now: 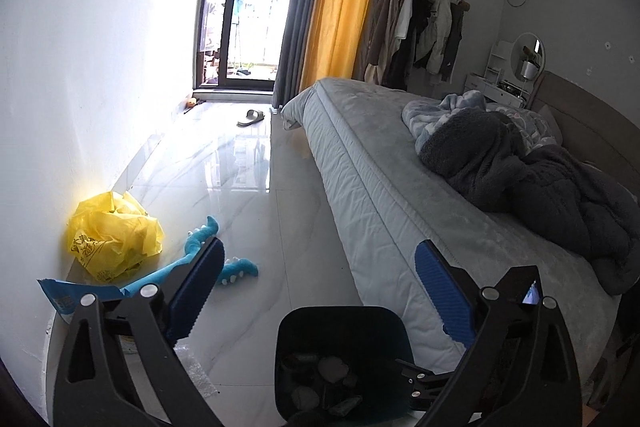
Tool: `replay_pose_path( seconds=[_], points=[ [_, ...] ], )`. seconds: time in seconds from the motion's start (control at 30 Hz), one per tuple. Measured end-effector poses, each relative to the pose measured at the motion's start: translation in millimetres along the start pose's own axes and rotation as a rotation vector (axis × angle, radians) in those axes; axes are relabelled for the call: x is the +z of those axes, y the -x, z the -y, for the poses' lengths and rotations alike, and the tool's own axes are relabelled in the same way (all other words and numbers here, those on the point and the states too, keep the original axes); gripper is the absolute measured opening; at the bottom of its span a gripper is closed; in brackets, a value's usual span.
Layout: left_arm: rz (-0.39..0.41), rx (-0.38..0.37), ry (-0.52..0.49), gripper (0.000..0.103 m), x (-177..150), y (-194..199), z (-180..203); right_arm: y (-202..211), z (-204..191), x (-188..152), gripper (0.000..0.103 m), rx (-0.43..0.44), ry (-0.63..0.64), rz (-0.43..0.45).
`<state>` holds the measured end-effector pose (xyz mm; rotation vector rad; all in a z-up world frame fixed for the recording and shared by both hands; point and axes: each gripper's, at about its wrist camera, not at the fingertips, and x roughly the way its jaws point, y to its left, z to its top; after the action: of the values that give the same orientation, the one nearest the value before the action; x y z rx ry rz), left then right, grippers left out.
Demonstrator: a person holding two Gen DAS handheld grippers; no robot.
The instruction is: Collect trash
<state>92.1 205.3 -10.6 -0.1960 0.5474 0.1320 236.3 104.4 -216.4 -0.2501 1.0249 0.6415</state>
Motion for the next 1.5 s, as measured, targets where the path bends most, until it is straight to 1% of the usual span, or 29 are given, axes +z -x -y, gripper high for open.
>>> replay_pose_path(
  seconds=[0.13, 0.3, 0.37, 0.43, 0.57, 0.67, 0.87, 0.93, 1.03, 1.2, 1.33, 1.5],
  points=[
    [0.014, 0.002, -0.084, 0.099, -1.4, 2.5, 31.7, 35.2, 14.0, -5.8, 0.092, -0.007, -0.018, 0.082],
    [0.013, -0.019, -0.131, 0.1, -5.2, -0.4, 57.8, 77.4, 33.6, -11.7, 0.096, -0.047, -0.048, 0.179],
    [0.023, -0.013, -0.151, 0.1, -6.3, 0.1, 67.2, 96.6, 44.8, -17.1, 0.097, -0.066, -0.077, 0.224],
    [0.03, -0.015, -0.158, 0.1, -7.6, 1.3, 74.0, 110.4, 51.5, -20.8, 0.099, -0.086, -0.085, 0.257],
    [0.029, -0.017, -0.139, 0.1, -11.5, 2.0, 82.8, 142.4, 67.1, -34.8, 0.099, -0.155, -0.086, 0.339],
    [0.03, -0.013, -0.124, 0.1, -13.1, -0.5, 87.5, 163.1, 79.1, -46.9, 0.099, -0.176, -0.114, 0.392],
    [0.071, 0.028, -0.167, 0.1, -19.0, -1.6, 102.3, 196.4, 104.4, -63.1, 0.099, -0.264, -0.12, 0.479],
    [0.078, 0.03, -0.18, 0.1, -21.9, -2.6, 106.8, 204.5, 115.4, -68.2, 0.1, -0.273, -0.136, 0.5],
    [0.068, 0.014, -0.18, 0.1, -26.9, -5.2, 111.8, 213.5, 133.1, -78.3, 0.1, -0.292, -0.165, 0.526],
    [0.056, 0.014, -0.207, 0.1, -39.4, -9.1, 122.4, 217.5, 155.9, -92.6, 0.1, -0.313, -0.196, 0.53],
    [0.038, 0.006, -0.219, 0.1, -49.9, -10.6, 128.2, 218.7, 173.4, -102.7, 0.1, -0.291, -0.239, 0.532],
    [0.048, 0.006, -0.22, 0.1, -53.9, -7.3, 133.2, 217.7, 180.2, -109.0, 0.1, -0.27, -0.245, 0.525]
  ],
)
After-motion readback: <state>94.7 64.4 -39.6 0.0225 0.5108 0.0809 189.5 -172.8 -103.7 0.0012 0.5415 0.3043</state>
